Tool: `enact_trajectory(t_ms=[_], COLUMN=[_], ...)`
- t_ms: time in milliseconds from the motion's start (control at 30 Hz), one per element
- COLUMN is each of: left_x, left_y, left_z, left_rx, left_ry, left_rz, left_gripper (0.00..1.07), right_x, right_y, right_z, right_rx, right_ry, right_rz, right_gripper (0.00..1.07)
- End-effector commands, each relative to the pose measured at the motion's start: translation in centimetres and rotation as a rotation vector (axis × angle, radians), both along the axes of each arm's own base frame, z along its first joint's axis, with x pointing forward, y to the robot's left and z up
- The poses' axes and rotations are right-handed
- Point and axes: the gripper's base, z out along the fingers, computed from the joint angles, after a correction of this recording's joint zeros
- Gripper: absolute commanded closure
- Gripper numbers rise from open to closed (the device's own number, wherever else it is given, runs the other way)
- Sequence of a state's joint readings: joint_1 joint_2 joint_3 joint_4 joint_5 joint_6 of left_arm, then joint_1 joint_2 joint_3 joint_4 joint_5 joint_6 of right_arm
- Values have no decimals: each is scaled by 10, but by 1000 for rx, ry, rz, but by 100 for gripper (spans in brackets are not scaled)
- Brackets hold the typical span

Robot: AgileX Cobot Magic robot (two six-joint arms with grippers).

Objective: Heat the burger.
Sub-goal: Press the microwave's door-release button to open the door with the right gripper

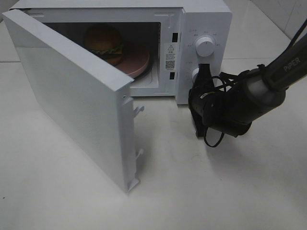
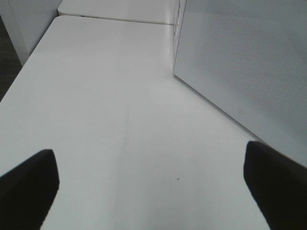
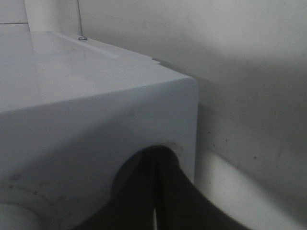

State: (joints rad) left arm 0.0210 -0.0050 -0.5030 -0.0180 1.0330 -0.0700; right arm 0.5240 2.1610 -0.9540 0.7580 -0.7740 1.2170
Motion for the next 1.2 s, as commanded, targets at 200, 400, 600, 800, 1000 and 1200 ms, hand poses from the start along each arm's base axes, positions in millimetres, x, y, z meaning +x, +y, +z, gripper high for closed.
enact_trajectory(t_ms=[200,400,600,800,1000,1200], left_x=[-3,-3,-3,-3,-3,-3], left_y=[0,0,0,0,0,0], left_z=[0,0,0,0,0,0], left_rx=[5,5,5,4,4,4], left_ry=[-25,-25,-25,-25,-25,-25], left_rz=[2,2,2,1,1,1], left_gripper=[7,7,7,7,7,7], right_x=[29,20,-2,-12,-31,-45], right_y=[-5,-2,1,1,-4,-11], right_z=[32,34,27,28,25,32], right_rx=[8,16,34,19,12,5], right_ry=[-183,-167,-120,-107,-55,-48], right_rz=[-12,2,18,52,72,95], right_gripper=[107,107,107,107,107,107])
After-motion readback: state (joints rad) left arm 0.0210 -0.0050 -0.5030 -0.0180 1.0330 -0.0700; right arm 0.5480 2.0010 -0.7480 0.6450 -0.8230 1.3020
